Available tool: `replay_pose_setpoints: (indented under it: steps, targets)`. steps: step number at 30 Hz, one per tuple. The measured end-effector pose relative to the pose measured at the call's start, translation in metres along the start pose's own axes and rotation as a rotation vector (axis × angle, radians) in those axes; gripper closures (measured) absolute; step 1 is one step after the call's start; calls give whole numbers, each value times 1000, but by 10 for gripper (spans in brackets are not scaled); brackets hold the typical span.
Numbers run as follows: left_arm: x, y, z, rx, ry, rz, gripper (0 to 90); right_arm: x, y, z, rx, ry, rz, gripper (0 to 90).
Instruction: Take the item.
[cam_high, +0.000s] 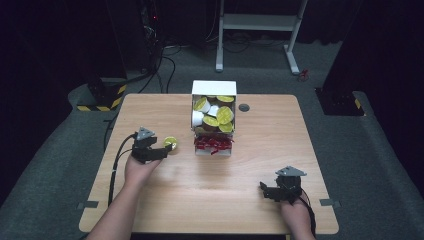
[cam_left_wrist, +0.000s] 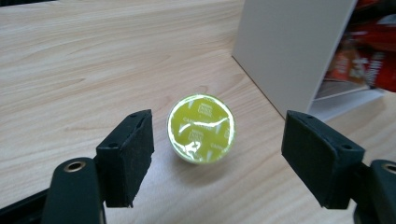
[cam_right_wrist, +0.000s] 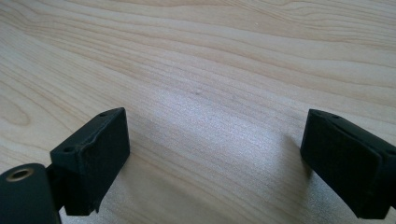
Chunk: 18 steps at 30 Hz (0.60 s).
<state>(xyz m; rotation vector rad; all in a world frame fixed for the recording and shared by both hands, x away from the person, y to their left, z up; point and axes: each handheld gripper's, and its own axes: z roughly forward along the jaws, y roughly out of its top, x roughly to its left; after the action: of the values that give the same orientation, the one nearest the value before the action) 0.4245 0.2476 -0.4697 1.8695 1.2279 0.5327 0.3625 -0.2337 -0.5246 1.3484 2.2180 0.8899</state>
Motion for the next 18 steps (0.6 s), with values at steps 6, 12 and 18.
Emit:
replay_pose_setpoints:
  steps: [6,12,18]
  targets:
    - [2,-14,-18,-7,-8,6,253,0,0,0,0,0,0,80]
    - [0,-34,-33,-4,-48,19,265,0,0,0,0,0,0,79]
    - [-4,-63,-42,39,-46,63,257,0,0,0,0,0,2,80]
